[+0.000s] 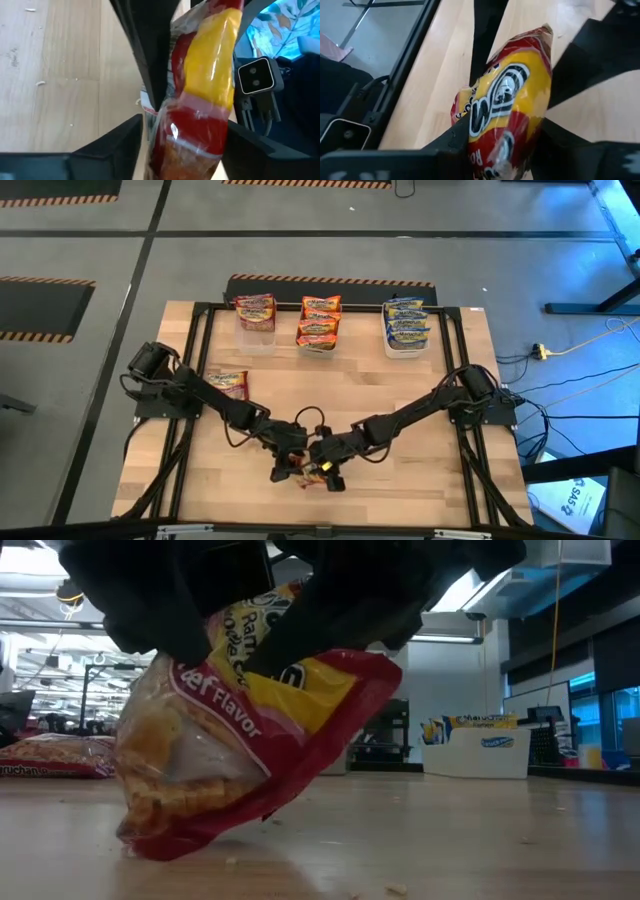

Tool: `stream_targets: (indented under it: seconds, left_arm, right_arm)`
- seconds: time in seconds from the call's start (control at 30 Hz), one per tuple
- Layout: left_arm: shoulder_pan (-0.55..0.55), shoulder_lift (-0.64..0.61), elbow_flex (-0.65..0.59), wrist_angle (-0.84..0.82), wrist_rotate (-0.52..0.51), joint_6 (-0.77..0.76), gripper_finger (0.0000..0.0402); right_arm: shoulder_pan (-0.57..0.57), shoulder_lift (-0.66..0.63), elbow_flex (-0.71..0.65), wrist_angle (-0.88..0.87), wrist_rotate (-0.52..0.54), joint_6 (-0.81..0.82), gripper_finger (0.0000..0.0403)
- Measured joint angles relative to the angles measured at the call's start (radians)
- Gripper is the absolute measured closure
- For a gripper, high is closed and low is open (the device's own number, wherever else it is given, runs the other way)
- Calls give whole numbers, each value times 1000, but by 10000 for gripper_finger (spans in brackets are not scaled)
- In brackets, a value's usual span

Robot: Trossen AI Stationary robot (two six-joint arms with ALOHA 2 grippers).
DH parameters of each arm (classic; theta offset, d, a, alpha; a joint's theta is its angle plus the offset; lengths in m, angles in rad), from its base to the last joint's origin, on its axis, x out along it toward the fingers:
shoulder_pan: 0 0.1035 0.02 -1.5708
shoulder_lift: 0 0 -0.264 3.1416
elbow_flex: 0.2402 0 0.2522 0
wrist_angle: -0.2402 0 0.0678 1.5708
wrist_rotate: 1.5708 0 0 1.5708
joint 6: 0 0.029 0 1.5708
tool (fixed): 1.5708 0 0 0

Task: Sort Maruchan noodles
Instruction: Put the red noodle pack into the transparent bin

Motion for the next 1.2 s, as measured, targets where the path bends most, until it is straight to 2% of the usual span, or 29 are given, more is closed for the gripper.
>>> stream_targets:
  seconds: [0.13, 0.23, 0.47, 0.63, 0.77, 0.83, 0.97, 1.1, 1.2]
  left_arm:
    - [0, 0, 0, 2, 14, 8, 214]
    - [0, 0, 0, 7, 15, 23, 233]
    - [-5, -1, 0, 19, -28, 52, 240]
    - [-18, -1, 0, 45, -57, 52, 241]
    - [-33, -1, 0, 80, -102, 53, 241]
    - [-42, -2, 0, 101, -138, 53, 241]
    - [-68, -2, 0, 153, -222, 56, 241]
    - [-97, -2, 0, 238, -310, 60, 241]
    - [-110, -2, 0, 301, -380, 60, 241]
  right_arm:
    - [0, 0, 0, 7, 3, 8, 270]
    - [-10, 0, 2, -4, -4, 72, 259]
    - [-11, -57, 2, -150, -103, 106, 187]
    - [33, -154, 2, -322, -76, 110, 152]
    - [100, -223, 3, -453, 16, 140, 145]
    - [131, -241, 3, -539, 58, 237, 149]
    - [231, -267, -31, -637, 250, 373, 162]
    - [343, -276, -131, -630, 399, 546, 171]
    - [413, -278, -230, -520, 545, 680, 180]
